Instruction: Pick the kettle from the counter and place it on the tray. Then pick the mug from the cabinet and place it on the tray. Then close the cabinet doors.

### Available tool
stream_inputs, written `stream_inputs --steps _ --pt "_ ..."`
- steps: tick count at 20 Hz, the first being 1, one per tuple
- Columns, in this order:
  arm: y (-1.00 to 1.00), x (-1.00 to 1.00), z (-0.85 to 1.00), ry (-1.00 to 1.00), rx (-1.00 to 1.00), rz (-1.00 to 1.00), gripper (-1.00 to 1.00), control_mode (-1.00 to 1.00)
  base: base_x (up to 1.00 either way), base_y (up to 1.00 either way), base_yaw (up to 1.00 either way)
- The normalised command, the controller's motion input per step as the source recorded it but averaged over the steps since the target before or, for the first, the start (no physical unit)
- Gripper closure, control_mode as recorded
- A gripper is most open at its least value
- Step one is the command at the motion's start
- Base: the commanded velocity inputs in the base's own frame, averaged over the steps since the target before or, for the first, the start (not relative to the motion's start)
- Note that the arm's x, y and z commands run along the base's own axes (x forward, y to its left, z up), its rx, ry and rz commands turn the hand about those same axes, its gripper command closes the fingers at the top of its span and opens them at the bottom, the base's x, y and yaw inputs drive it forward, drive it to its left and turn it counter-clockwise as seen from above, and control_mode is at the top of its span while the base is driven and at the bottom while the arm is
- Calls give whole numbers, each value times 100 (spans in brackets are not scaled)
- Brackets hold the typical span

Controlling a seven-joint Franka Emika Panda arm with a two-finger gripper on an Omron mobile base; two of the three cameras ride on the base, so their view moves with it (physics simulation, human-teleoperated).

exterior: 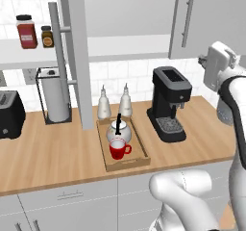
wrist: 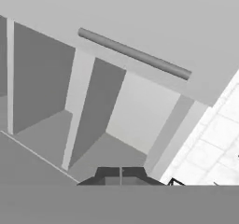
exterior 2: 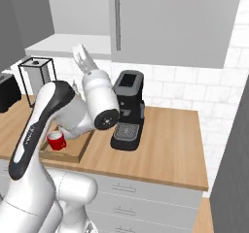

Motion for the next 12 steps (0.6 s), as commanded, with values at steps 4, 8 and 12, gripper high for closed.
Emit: stream_inputs --steps 4,8,12 --pt "100 -100 2 -8 -20 0 100 -100 0 0 0" --pt "100 -100 0 0 -17 0 100 -100 0 0 0" --pt "100 -100 0 0 -18 0 100 -100 0 0 0"
